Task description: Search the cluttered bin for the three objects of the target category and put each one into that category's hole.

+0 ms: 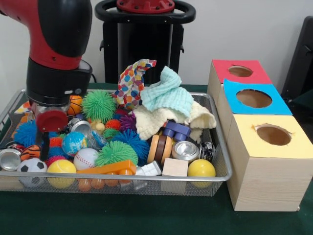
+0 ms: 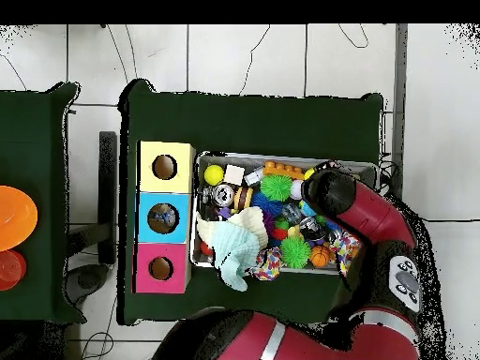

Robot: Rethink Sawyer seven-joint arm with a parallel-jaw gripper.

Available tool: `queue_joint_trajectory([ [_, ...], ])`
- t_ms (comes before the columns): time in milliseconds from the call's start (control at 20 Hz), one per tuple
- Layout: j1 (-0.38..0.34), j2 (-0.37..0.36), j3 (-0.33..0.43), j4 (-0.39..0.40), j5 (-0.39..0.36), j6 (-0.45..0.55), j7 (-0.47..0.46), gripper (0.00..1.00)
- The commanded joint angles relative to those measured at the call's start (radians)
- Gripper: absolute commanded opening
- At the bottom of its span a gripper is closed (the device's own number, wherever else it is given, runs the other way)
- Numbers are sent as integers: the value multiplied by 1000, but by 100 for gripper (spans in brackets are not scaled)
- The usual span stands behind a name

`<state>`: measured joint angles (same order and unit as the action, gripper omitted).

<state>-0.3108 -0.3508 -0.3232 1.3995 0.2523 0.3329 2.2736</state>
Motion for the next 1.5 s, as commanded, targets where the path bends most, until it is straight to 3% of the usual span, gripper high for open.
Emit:
queue_joint_trajectory([
  [50,-70,-33,113,165,-7,47,75,100],
  [300,-99,-64,150,267,-29,-21,69,100],
  [450,-107,-59,169,289,-33,-53,77,100],
  [1000,-50,3,204,215,57,-34,171,100],
  [1500,-29,38,195,173,79,-27,170,100],
])
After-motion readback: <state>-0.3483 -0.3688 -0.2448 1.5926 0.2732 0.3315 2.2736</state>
